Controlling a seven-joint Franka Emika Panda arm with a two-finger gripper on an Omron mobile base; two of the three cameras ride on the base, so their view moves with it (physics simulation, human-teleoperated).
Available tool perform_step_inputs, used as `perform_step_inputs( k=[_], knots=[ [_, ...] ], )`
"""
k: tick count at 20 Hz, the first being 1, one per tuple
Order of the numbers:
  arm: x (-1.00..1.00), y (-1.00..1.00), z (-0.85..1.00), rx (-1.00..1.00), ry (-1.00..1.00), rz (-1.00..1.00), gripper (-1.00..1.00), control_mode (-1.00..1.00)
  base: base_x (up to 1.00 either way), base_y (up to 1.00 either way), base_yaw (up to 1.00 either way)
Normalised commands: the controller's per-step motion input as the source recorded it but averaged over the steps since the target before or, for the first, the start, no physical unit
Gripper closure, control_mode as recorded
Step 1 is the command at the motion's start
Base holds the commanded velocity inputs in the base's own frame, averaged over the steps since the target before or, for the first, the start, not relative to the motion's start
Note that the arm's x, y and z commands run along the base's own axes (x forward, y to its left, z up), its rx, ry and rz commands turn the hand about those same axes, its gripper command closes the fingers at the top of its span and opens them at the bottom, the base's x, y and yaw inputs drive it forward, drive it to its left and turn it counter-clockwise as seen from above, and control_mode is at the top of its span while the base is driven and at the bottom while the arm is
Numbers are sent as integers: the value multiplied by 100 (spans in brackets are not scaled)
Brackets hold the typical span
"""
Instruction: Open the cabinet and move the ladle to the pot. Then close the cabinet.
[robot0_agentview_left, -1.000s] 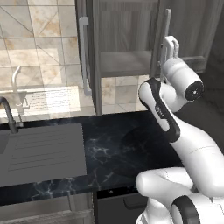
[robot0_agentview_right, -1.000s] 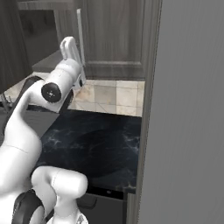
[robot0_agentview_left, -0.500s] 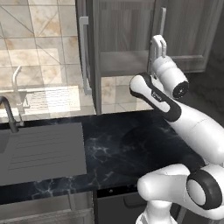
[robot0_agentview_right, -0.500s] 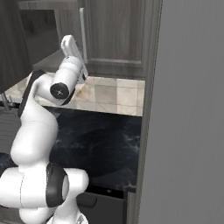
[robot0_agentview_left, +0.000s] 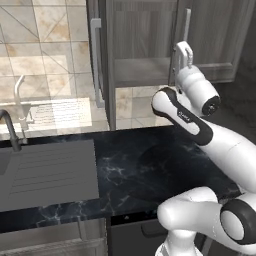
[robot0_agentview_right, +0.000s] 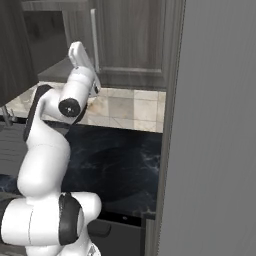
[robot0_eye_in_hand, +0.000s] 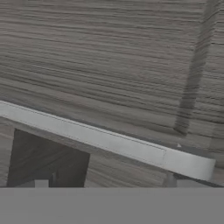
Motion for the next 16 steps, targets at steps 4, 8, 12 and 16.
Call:
perform_step_inputs(
  k=[4,8,12,16],
  knots=[
    [-68,7,6,0,-3,-13,-100,-100,0,0,0],
    [-46,10,14,0,0,-13,-100,-100,0,0,0],
    [-9,23,8,0,0,-12,-100,-100,0,0,0],
    [0,41,5,0,0,-9,-100,-100,0,0,0]
  ],
)
